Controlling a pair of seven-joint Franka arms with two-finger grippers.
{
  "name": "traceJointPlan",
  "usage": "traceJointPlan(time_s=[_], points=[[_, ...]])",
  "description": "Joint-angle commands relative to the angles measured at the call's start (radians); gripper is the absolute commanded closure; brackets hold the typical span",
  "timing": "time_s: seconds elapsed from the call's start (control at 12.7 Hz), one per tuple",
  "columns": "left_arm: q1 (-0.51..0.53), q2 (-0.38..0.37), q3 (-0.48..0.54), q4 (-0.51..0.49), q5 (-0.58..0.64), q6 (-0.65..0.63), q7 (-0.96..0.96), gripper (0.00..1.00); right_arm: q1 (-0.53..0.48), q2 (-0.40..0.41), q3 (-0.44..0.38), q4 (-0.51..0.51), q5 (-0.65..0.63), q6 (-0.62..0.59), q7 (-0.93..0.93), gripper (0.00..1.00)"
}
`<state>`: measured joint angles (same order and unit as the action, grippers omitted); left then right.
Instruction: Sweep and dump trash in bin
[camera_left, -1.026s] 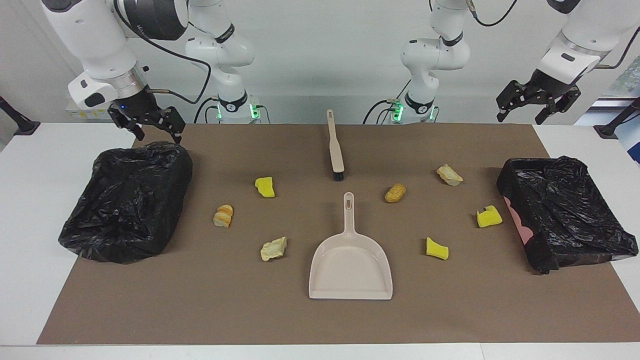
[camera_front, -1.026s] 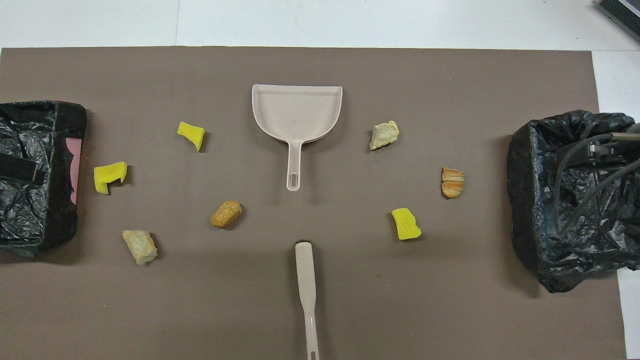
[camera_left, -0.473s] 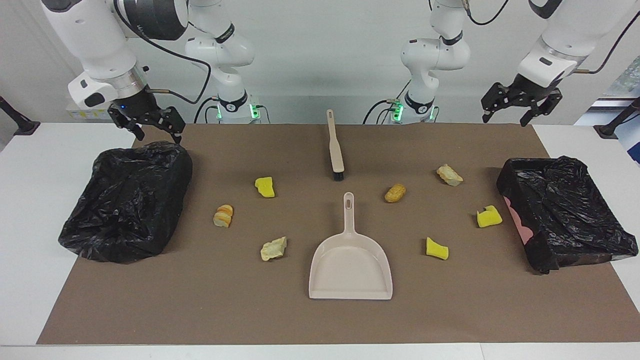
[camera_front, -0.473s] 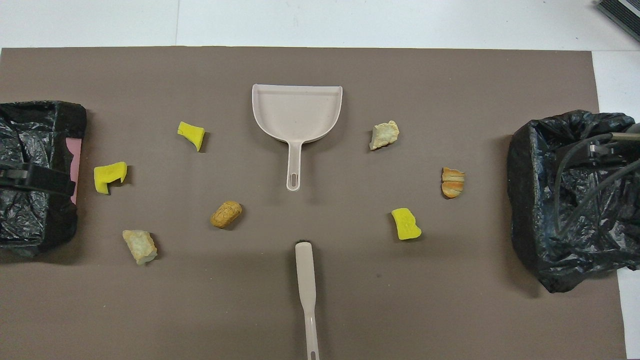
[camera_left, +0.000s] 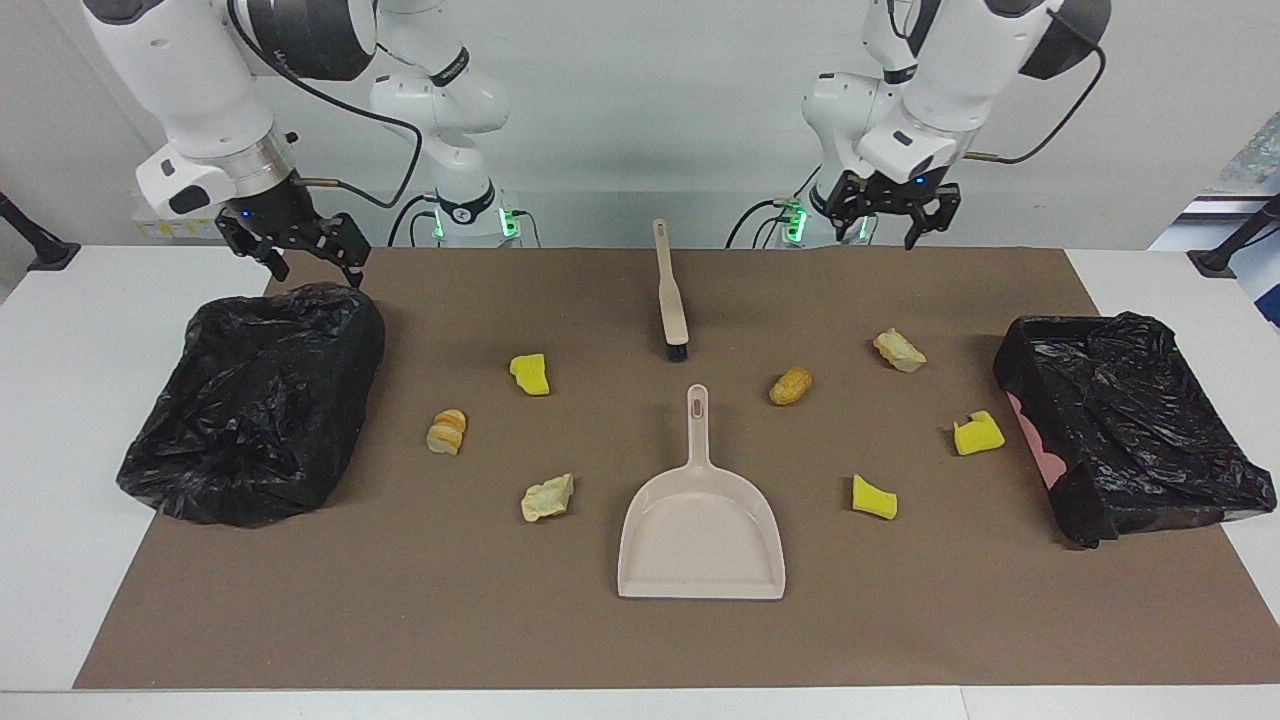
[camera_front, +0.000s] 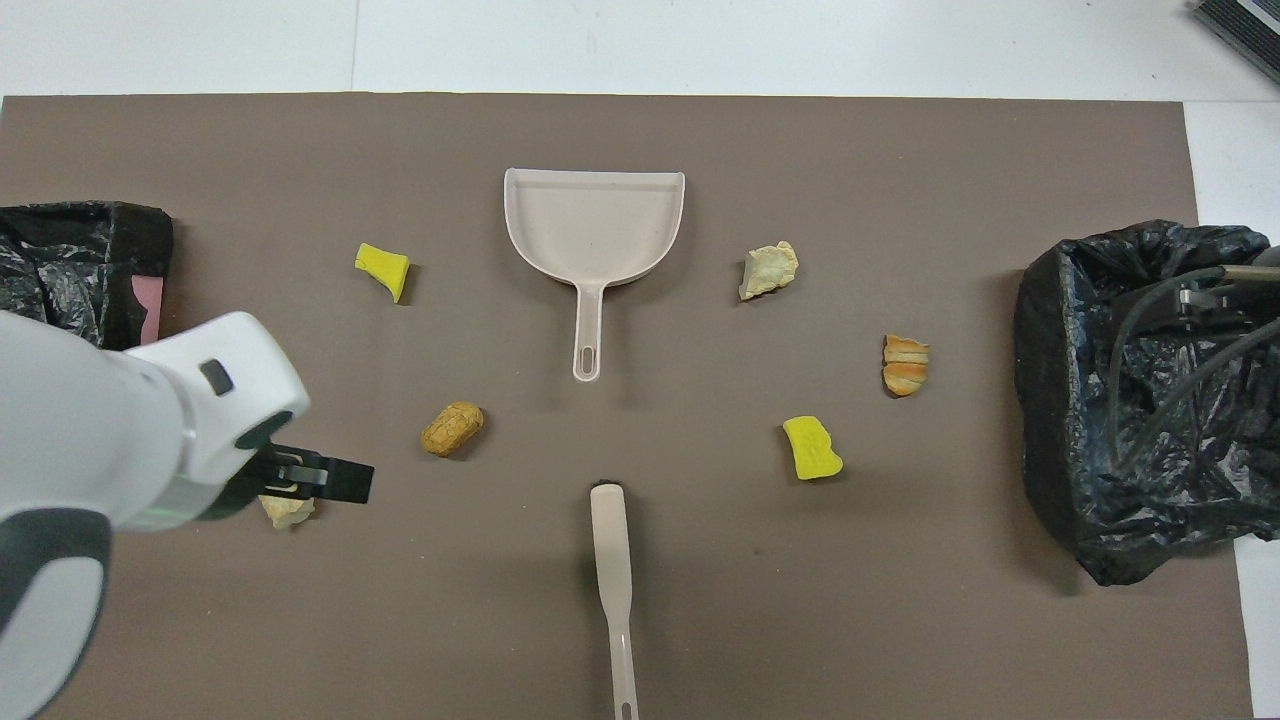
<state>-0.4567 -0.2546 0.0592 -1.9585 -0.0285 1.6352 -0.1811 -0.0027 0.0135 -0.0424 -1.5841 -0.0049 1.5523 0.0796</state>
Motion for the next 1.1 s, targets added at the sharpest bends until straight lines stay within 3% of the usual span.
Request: traceJointPlan(time_s=[0.0,0.39,0.55,0.71,0.95,1.03], points=[[-0.135,-0.107,0.016,-0.195,0.009,0.115,-0.136,0.0,-0.003,-0.004,0.001,0.004,0.008,-0.017,-0.023,0.0],[-0.374,-0.115,0.014,-0.339,0.009,0.268,-0.369,0.0,0.004,-0.007,0.003,0.003,-0.016,-0.043,-0.026,0.0],[-0.439,-0.111,0.014,-0.375,0.004,0.333,-0.446,0.0,0.012,-0.018,0.021,-0.029,-0.015,-0.019,-0.131,0.0],[-0.54,-0.011,0.014,-0.378,0.004,0.373,-0.552,0.0,0.029,0.023,0.024,-0.025,-0.012,0.006,-0.133,0.0],[-0.649,0.127,0.013,-0.402,0.002,0.564,-0.694,0.0,0.117,0.101,0.024,-0.004,-0.001,0.066,-0.06,0.0],[-0.665,0.132,0.013,-0.43,-0.004,0.606,-0.713,0.0,0.134,0.12,0.024,-0.004,-0.001,0.092,-0.016,0.0]])
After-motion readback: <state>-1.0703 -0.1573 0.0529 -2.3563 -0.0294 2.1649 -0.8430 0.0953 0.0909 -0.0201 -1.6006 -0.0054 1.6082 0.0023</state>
